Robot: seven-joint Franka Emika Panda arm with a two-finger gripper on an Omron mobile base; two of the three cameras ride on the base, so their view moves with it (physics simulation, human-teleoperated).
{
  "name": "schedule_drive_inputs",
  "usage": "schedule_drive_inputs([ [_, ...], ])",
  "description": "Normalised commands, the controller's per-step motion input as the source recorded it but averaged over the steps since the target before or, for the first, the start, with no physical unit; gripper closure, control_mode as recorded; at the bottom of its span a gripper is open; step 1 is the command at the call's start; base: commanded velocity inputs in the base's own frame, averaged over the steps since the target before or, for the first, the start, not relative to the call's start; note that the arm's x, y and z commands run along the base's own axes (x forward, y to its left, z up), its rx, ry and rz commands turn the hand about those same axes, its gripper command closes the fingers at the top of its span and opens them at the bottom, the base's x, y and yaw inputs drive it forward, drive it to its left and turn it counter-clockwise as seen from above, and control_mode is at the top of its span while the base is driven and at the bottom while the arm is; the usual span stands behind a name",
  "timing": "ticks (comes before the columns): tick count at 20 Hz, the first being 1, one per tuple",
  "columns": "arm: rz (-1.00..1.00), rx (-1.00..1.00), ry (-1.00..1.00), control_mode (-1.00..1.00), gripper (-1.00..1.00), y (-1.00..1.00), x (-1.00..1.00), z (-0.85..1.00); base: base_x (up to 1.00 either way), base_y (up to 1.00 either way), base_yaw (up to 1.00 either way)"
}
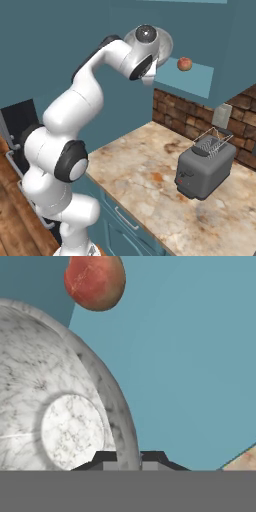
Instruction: Pick the mug and place it in the sink. Pick the bowl and place it in the open cabinet and then close the cabinet.
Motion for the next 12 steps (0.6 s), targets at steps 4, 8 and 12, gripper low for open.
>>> schedule_drive_inputs([
  [4,0.00,0.00,0.00,-1.00,1.00,-0.14,0.41,0.00,0.00,0.00,0.00],
  [8,0.01,0.00,0.00,-1.00,1.00,-0.13,0.30,-0.03,0.00,0.00,0.00],
  [12,0.01,0.00,0.00,-1.00,1.00,-0.09,0.29,-0.07,0.00,0.00,0.00],
])
